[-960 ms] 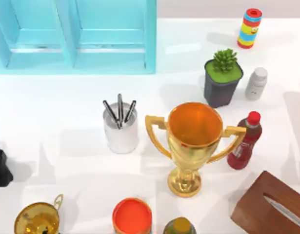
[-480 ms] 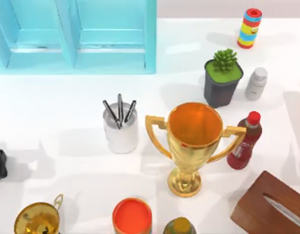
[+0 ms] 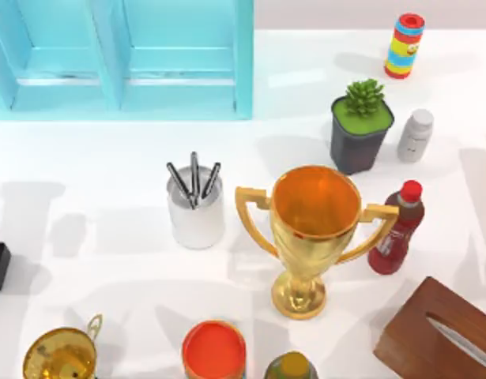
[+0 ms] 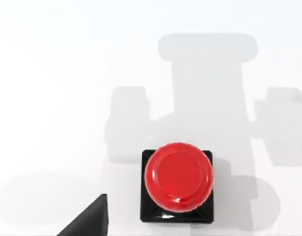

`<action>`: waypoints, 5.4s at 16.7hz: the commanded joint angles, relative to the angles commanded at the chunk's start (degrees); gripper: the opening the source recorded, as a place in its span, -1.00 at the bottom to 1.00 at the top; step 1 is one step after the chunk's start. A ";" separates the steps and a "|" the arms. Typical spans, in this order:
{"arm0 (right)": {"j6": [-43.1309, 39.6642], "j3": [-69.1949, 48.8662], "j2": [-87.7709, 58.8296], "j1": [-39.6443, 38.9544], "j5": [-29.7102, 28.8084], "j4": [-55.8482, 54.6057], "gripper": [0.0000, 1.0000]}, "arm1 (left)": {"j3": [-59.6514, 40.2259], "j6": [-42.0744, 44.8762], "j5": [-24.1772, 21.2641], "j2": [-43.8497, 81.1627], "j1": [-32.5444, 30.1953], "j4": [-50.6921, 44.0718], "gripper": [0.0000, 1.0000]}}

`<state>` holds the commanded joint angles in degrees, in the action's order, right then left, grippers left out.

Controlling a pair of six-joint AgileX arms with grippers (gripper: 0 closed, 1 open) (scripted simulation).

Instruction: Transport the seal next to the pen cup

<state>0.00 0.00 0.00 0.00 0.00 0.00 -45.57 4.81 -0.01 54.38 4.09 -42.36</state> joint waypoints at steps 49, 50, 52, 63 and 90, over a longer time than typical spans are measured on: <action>0.00 0.00 0.00 0.00 0.00 0.00 1.00 | -16.17 3.76 -0.02 47.05 3.15 -7.97 -1.00; 0.00 0.00 0.00 0.00 0.00 0.00 1.00 | -16.17 3.76 -0.02 47.05 3.15 -7.97 -1.00; 0.00 0.00 0.00 0.00 0.00 0.00 1.00 | -16.17 3.76 -0.02 47.05 3.15 -7.97 -1.00; 0.00 0.00 0.00 0.00 0.00 0.00 1.00 | -35.05 -12.44 -0.06 46.36 -13.34 -29.16 -1.00; 0.00 0.00 0.00 0.00 0.00 0.00 1.00 | -59.36 -23.47 -0.13 62.01 -24.26 -36.29 -1.00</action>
<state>0.00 0.00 0.00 0.00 0.00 0.00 -104.93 -18.66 -0.14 116.40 -20.17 -78.65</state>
